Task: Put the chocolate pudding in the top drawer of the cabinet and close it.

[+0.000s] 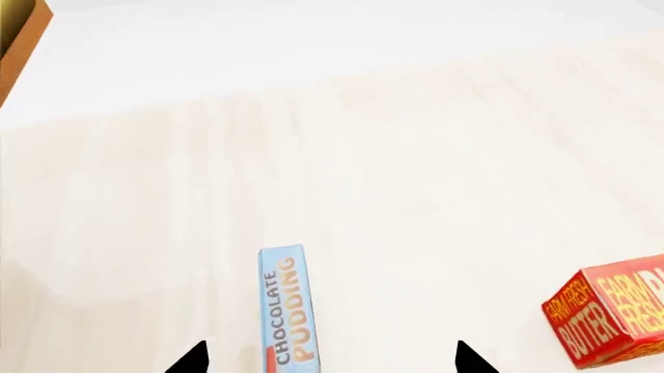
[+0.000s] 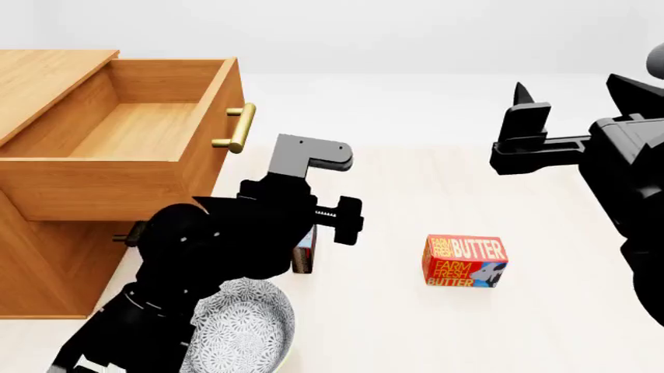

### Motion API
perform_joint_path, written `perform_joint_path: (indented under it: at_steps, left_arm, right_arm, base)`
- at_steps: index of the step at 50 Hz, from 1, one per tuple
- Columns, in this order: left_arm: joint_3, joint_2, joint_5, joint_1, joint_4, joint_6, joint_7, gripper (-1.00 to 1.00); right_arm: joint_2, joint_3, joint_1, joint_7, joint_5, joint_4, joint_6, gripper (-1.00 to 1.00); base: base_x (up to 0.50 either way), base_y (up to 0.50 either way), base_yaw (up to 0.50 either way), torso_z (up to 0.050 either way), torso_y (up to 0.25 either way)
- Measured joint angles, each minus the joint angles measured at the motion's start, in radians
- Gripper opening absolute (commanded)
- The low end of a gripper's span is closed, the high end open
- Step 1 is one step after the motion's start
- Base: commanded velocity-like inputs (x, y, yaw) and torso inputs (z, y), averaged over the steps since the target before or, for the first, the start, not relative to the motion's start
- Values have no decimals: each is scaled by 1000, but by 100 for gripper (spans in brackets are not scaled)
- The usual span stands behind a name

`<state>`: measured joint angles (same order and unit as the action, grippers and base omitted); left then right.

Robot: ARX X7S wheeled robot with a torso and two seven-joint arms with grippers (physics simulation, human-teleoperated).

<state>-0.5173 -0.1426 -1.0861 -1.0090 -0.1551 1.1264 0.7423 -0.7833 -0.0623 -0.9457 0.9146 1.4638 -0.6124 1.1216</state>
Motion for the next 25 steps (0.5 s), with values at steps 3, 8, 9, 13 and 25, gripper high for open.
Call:
perform_joint_path:
  at_steps: [3,8,9,13,25]
  left_arm:
    - [-3,4,6,-3,-19,-6,1,100]
    - [-8,9,13,-7,-46,-14,4,100]
    - [-8,10,14,-7,-50,-15,4,100]
    - [-9,11,14,-7,-59,-18,8,100]
    - [-11,10,7,-8,-69,-23,17,100]
  right_arm:
    - [-1,0,3,-2,-1,0,-2,100]
    - [-4,0,6,-1,-1,-2,-4,100]
    - [-4,0,7,-1,0,-2,-5,100]
    - [-7,-1,9,0,0,-5,-5,100]
    - [-12,-3,11,2,0,-11,-9,100]
  base:
    - [0,0,0,0,0]
    - [0,0,0,0,0]
    - [0,0,0,0,0]
    - [0,0,0,0,0]
    - [0,0,0,0,0]
